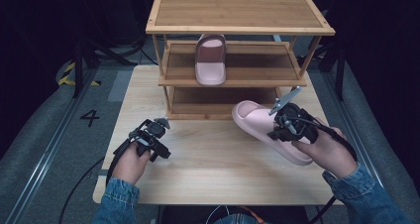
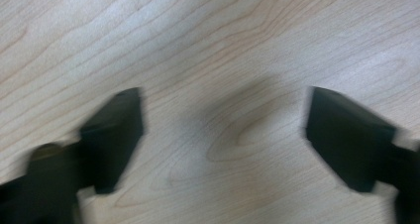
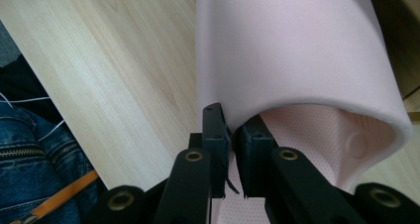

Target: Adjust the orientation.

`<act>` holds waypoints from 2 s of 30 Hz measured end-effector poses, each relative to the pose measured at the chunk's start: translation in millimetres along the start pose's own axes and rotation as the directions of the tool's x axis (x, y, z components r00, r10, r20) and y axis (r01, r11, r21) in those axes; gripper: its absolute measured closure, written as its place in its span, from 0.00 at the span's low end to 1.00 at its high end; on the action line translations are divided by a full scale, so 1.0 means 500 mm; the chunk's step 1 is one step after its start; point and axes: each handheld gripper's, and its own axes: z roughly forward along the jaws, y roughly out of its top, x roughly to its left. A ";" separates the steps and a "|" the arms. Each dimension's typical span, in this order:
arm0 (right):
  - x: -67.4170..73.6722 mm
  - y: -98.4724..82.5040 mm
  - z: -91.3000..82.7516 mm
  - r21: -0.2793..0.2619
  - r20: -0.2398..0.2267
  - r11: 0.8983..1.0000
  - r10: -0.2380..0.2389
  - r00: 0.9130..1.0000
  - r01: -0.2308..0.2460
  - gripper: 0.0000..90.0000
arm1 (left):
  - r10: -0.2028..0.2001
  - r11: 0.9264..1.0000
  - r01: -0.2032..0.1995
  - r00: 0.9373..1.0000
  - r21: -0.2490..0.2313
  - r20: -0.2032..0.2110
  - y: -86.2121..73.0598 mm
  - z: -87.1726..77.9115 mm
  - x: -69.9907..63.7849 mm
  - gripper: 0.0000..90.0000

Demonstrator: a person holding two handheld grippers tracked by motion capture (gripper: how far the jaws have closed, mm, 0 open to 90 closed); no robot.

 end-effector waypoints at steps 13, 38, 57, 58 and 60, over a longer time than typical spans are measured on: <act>-0.040 0.056 -0.071 -0.047 0.036 0.999 -0.005 0.999 0.007 0.93 | 0.031 0.999 -0.031 1.000 0.016 0.003 -0.002 -0.004 -0.002 0.20; -0.156 0.164 -0.068 -0.035 0.145 0.999 0.004 0.989 0.001 0.92 | 0.049 0.998 -0.050 0.999 0.032 0.009 -0.001 0.004 -0.005 0.19; -0.215 0.205 -0.012 -0.076 0.240 0.997 0.010 0.971 0.008 0.91 | 0.046 0.998 -0.047 0.999 0.036 0.019 -0.002 0.013 -0.009 0.19; -0.217 0.205 -0.010 -0.087 0.241 0.996 0.019 0.970 0.002 0.88 | 0.050 0.998 -0.051 0.999 0.041 0.021 -0.002 0.013 -0.009 0.19; -0.219 0.204 -0.008 -0.110 0.258 0.994 0.031 0.966 -0.002 0.86 | 0.059 0.997 -0.060 0.998 0.047 0.022 -0.001 0.013 -0.007 0.19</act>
